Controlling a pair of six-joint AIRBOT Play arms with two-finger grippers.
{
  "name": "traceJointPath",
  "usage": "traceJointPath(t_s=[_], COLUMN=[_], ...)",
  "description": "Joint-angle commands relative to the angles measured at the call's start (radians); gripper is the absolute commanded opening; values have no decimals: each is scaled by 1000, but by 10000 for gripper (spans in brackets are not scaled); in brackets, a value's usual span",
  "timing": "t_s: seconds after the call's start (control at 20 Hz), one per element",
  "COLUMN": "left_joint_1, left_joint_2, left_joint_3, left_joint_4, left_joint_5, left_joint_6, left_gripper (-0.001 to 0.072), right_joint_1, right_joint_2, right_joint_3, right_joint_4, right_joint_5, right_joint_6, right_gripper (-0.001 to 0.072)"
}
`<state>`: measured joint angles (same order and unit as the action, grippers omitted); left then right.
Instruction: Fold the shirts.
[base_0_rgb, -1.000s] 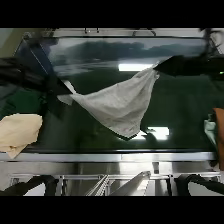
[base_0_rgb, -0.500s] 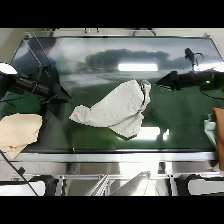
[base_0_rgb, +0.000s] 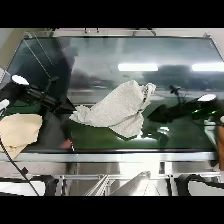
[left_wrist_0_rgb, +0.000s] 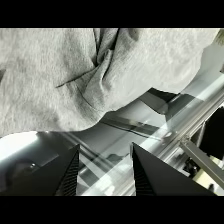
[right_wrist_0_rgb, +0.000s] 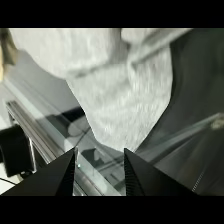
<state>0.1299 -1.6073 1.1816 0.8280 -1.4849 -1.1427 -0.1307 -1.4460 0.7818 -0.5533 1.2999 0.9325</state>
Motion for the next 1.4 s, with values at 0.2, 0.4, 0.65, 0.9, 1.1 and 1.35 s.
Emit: traceJointPath(t_s=[0.2,0.4,0.65,0.9,1.1,1.35], left_joint_1=[-158,-224,-293,-302,-303,-288], left_joint_2=[-55,-109,-138,-137,-137,-137], left_joint_3=[48,99,100,91,94,94], left_joint_4=[208,253,253,252,248,241], left_joint_5=[98,93,73,59,72,67], left_joint_6=[-9,-10,-10,-10,-2,-2], left_gripper=[347,347,346,345,20,20], right_joint_1=[247,258,258,240,143,109], right_joint_2=[-30,-51,-51,-37,58,84], right_joint_3=[-88,-88,-88,-88,-89,-89], right_joint_4=[0,27,129,142,51,-168], right_joint_5=[-274,-272,-263,-224,-136,-187], right_joint_6=[68,64,-19,-21,1,148], right_gripper=[351,213,17,18,17,500])
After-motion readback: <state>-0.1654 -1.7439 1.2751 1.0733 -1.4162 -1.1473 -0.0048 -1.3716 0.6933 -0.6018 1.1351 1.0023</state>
